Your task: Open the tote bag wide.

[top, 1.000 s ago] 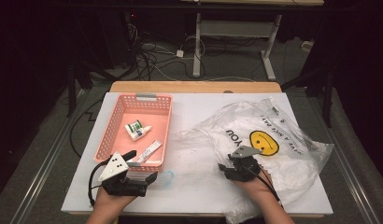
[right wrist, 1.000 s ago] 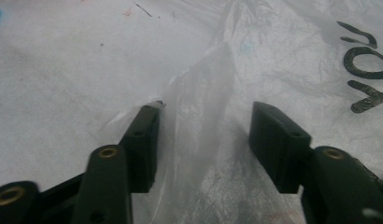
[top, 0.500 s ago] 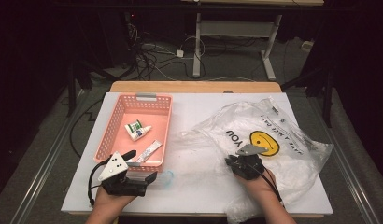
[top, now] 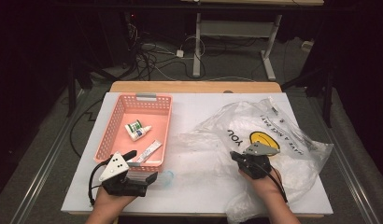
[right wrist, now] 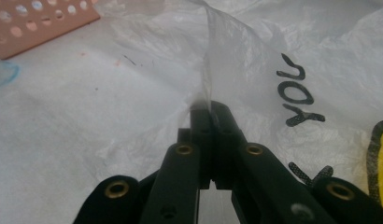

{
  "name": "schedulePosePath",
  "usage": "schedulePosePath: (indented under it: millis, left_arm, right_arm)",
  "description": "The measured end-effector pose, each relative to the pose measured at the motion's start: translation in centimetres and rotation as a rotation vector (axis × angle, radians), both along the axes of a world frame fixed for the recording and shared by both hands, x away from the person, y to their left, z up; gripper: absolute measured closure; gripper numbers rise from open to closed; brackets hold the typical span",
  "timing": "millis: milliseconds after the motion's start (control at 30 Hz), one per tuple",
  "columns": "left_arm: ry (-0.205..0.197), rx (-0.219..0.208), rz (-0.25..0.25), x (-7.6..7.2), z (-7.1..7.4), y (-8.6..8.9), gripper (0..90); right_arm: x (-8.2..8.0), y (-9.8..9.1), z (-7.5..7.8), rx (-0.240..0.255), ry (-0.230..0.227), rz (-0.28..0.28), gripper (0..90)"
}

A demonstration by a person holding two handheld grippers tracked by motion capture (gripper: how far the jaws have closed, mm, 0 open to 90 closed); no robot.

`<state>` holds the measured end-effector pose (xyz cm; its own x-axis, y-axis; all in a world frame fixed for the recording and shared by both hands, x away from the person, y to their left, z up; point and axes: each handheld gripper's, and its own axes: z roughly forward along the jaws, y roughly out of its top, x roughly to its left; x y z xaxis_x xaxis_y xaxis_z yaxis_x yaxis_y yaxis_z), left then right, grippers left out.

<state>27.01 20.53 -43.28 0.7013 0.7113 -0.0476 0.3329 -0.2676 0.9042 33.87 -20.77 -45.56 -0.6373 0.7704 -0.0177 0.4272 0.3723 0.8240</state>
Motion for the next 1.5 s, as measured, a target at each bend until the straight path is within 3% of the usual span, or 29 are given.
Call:
schedulePosePath:
  millis: [267,667,800,933,1067,1100,1133,1200,1233,1333,1367,1400,1433,1500]
  left_arm:
    - [0.006,-0.005,-0.013,0.0,0.0,-0.3,0.0]
    - [0.008,-0.035,-0.052,-0.4,0.3,-0.9,0.2]
    - [0.004,-0.051,-0.081,-0.7,0.5,-1.5,4.0]
    - [0.001,-0.078,-0.141,-1.4,0.6,-2.6,15.1]
    - [0.032,-0.062,-0.215,-1.7,0.4,-5.3,25.7]
    - [0.032,-0.062,-0.215,-1.7,0.4,-5.3,26.9]
    - [0.063,-0.038,-0.264,-1.5,0.0,-7.3,30.0]
    - [0.072,0.040,-0.303,-1.1,-0.6,-9.7,35.2]
    - [0.079,0.059,-0.326,-0.7,-1.0,-10.9,36.6]
    - [0.109,0.087,-0.339,1.3,-2.4,-14.2,44.1]
    - [0.109,0.087,-0.339,1.3,-2.4,-14.2,45.4]
    - [0.128,0.114,-0.331,2.8,-3.3,-16.2,46.0]
    - [0.128,0.114,-0.331,2.8,-3.3,-16.2,46.0]
    - [0.190,0.161,-0.309,4.7,-4.3,-18.7,45.9]
  right_arm:
    - [-0.7,-0.7,2.3,0.070,-0.063,-0.029,90.0]
    - [-1.1,-1.7,4.8,0.093,-0.163,-0.017,90.0]
    - [-1.2,-1.7,5.8,0.097,-0.189,-0.012,90.0]
    - [-1.1,-1.8,6.8,0.109,-0.210,-0.021,90.0]
    - [-0.8,-1.8,7.3,0.128,-0.211,-0.032,90.0]
    - [-0.8,-1.8,7.3,0.129,-0.211,-0.033,90.0]
    - [-0.8,-1.7,7.3,0.126,-0.209,-0.030,90.0]
    - [-0.8,-1.6,7.3,0.125,-0.213,-0.022,90.0]
    - [-0.8,-1.5,7.3,0.127,-0.213,-0.019,90.0]
    - [-0.8,-1.5,7.3,0.126,-0.217,-0.015,90.0]
    - [-0.7,-1.5,7.3,0.126,-0.219,-0.012,90.0]
    - [-0.7,-1.5,7.3,0.127,-0.215,-0.014,90.0]
    - [-0.7,-1.5,7.3,0.127,-0.215,-0.014,90.0]
    - [-0.5,-1.6,7.1,0.128,-0.213,-0.014,90.0]
